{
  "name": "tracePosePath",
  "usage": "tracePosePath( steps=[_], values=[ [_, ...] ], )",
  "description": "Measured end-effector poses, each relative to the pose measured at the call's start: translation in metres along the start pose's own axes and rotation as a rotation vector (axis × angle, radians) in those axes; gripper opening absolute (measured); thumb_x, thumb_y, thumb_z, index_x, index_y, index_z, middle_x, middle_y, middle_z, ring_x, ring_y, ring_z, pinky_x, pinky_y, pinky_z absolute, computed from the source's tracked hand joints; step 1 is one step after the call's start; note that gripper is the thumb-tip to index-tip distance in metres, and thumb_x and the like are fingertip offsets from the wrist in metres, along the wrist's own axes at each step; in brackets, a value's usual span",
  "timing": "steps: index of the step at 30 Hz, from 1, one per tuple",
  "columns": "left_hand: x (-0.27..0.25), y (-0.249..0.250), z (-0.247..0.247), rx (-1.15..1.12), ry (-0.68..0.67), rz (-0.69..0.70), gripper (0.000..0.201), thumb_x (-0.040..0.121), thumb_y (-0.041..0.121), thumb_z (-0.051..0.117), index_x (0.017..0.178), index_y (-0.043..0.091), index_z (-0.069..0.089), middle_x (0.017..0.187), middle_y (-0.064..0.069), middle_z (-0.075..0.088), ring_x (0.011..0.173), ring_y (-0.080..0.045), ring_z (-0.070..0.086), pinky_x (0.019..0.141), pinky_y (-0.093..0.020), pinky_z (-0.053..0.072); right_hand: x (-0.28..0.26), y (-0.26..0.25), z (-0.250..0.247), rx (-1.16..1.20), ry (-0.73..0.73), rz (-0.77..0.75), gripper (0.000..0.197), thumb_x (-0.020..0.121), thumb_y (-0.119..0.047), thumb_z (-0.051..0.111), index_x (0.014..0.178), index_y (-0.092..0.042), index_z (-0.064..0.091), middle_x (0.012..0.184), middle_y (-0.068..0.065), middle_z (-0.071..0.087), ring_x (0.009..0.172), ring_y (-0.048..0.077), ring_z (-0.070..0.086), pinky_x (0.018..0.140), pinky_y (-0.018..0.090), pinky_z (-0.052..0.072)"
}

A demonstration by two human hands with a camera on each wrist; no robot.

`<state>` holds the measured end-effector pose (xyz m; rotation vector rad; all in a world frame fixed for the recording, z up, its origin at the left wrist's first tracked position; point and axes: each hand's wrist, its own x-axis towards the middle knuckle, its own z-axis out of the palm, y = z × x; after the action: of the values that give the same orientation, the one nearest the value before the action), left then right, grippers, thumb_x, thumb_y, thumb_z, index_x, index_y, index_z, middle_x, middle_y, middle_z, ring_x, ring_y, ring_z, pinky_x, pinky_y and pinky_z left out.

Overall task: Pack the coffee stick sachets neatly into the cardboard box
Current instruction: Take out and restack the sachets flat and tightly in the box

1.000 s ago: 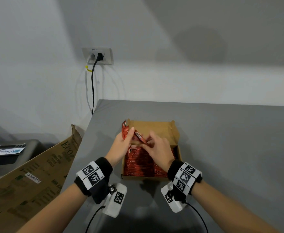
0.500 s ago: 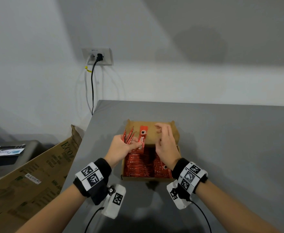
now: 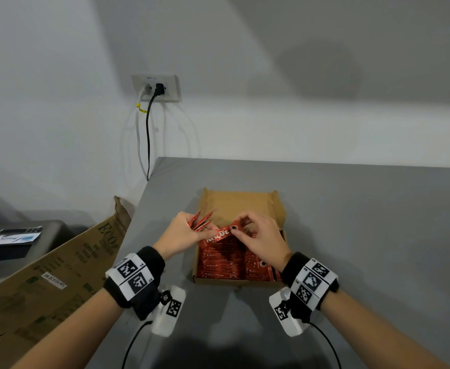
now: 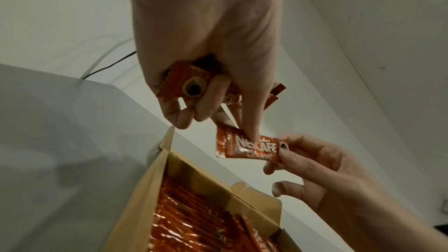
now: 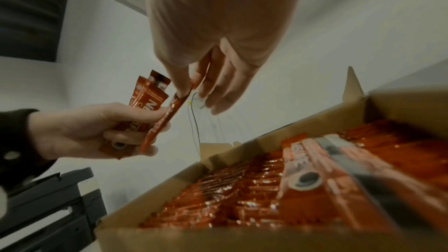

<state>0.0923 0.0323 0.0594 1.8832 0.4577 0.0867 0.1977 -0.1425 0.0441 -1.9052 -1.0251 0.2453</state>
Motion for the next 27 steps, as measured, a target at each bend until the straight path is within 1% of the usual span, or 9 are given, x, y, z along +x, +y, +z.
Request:
tracePosePath(
  steps=[3,6,9,13,16,18,21,24,27],
  values=[
    [-0.001,0.0,-0.002,0.09,-0.09,0.027,0.007,0.075,0.013,0.077,0.082,0.011,0.076,0.073,0.001,0.074,0.067,-0.009,0.068,0.067,-0.021,0.052,-0.004,0.002,0.0,-0.038,-0.108,-0.03,0.022,0.084,-0.019,0.068,0.106,-0.021,0.066,0.09,-0.021,0.058,0.084,-0.004,0.056,0.074,0.011,0.047],
    [-0.003,-0.002,0.0,0.213,-0.151,0.051,0.005,0.073,0.013,0.079,0.075,0.015,0.076,0.057,0.012,0.067,0.051,0.002,0.058,0.056,-0.013,0.045,-0.006,0.003,0.0,-0.099,-0.274,-0.002,0.01,0.077,-0.019,0.075,0.087,-0.02,0.071,0.084,-0.016,0.063,0.075,0.0,0.056,0.068,0.014,0.045],
    [-0.006,-0.007,0.002,0.304,-0.223,0.046,0.011,0.072,0.017,0.08,0.071,0.025,0.073,0.066,0.01,0.07,0.06,0.003,0.061,0.062,-0.011,0.047,-0.006,-0.001,-0.001,-0.118,-0.418,0.139,0.013,0.072,-0.022,0.079,0.082,-0.016,0.073,0.076,-0.008,0.066,0.062,0.004,0.053,0.06,0.014,0.045],
    [-0.01,-0.011,0.003,0.361,-0.317,-0.013,0.015,0.07,0.018,0.081,0.067,0.028,0.071,0.073,0.01,0.07,0.068,0.003,0.064,0.071,-0.013,0.05,-0.011,-0.004,0.003,-0.141,-0.486,0.198,0.012,0.073,-0.016,0.079,0.082,-0.01,0.074,0.065,-0.009,0.064,0.056,-0.001,0.059,0.063,0.01,0.049],
    [-0.012,-0.011,0.004,0.449,-0.351,-0.038,0.021,0.068,0.016,0.082,0.063,0.031,0.068,0.072,0.015,0.067,0.067,0.007,0.062,0.073,-0.011,0.05,-0.014,-0.009,0.007,-0.185,-0.578,0.182,0.012,0.077,-0.013,0.075,0.088,-0.007,0.074,0.078,0.005,0.072,0.064,0.005,0.063,0.065,0.004,0.045],
    [-0.011,-0.01,0.007,0.508,-0.355,-0.026,0.026,0.068,0.016,0.081,0.062,0.033,0.063,0.07,0.016,0.065,0.063,0.009,0.06,0.069,-0.006,0.047,-0.013,-0.012,0.008,-0.238,-0.601,0.168,0.012,0.079,-0.013,0.072,0.089,-0.008,0.075,0.087,0.004,0.073,0.065,0.0,0.058,0.064,-0.001,0.04],
    [-0.01,-0.007,0.014,0.568,-0.359,0.002,0.015,0.069,0.018,0.081,0.077,0.02,0.069,0.077,0.008,0.066,0.061,0.008,0.055,0.061,-0.003,0.043,-0.009,-0.016,0.008,-0.283,-0.649,0.199,0.007,0.079,-0.009,0.07,0.083,-0.005,0.074,0.081,0.007,0.073,0.058,0.004,0.058,0.062,0.008,0.045],
    [-0.008,-0.008,0.017,0.611,-0.36,0.018,0.026,0.07,0.022,0.081,0.089,0.009,0.07,0.08,0.004,0.065,0.062,0.004,0.054,0.058,-0.004,0.043,-0.006,-0.018,0.009,-0.368,-0.657,0.182,0.013,0.076,-0.005,0.069,0.064,-0.011,0.066,0.073,0.002,0.068,0.057,0.006,0.054,0.058,0.009,0.039],
    [-0.007,-0.011,0.017,0.647,-0.392,0.003,0.026,0.069,0.02,0.08,0.089,0.007,0.07,0.081,0.005,0.065,0.063,0.002,0.054,0.061,-0.006,0.045,-0.009,-0.018,0.009,-0.41,-0.667,0.163,0.008,0.076,-0.005,0.068,0.069,-0.009,0.07,0.08,0.005,0.071,0.065,0.011,0.059,0.069,0.019,0.048]
  ],
)
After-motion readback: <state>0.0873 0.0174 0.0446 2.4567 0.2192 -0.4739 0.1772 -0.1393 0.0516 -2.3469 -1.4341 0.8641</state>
